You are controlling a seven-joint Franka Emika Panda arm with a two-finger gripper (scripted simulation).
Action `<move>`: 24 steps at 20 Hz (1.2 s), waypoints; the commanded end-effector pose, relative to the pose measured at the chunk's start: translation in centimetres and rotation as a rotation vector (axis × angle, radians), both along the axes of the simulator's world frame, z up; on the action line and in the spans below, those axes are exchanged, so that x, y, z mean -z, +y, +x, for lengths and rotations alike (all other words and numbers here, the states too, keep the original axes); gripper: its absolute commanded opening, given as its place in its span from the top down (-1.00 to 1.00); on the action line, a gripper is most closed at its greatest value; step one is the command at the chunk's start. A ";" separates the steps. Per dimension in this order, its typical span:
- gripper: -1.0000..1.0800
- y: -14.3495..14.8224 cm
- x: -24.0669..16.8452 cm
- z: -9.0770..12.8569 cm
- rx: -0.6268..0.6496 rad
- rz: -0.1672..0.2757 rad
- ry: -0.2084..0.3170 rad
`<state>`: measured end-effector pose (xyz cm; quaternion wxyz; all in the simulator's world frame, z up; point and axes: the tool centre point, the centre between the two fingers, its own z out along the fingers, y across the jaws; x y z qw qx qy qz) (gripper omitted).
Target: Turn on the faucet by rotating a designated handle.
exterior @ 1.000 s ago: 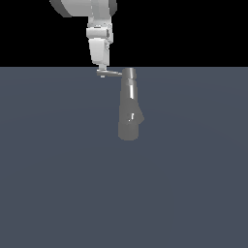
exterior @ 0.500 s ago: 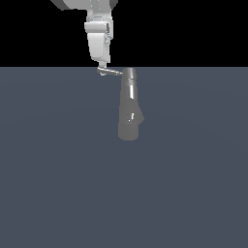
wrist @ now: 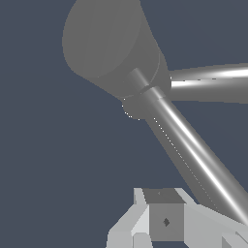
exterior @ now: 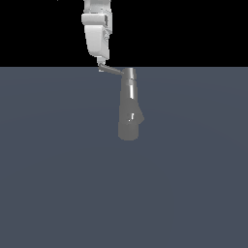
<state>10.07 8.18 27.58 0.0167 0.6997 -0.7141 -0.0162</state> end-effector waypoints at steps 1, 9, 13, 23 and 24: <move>1.00 -0.5 0.0 -0.2 0.004 -0.002 0.001; 1.00 -2.0 -0.8 -2.2 0.000 -0.001 0.005; 1.00 -2.9 -1.2 -3.3 -0.001 0.000 0.008; 1.00 -5.0 -2.3 -6.0 -0.006 0.001 0.013; 1.00 -5.3 -2.4 -6.3 -0.006 0.001 0.014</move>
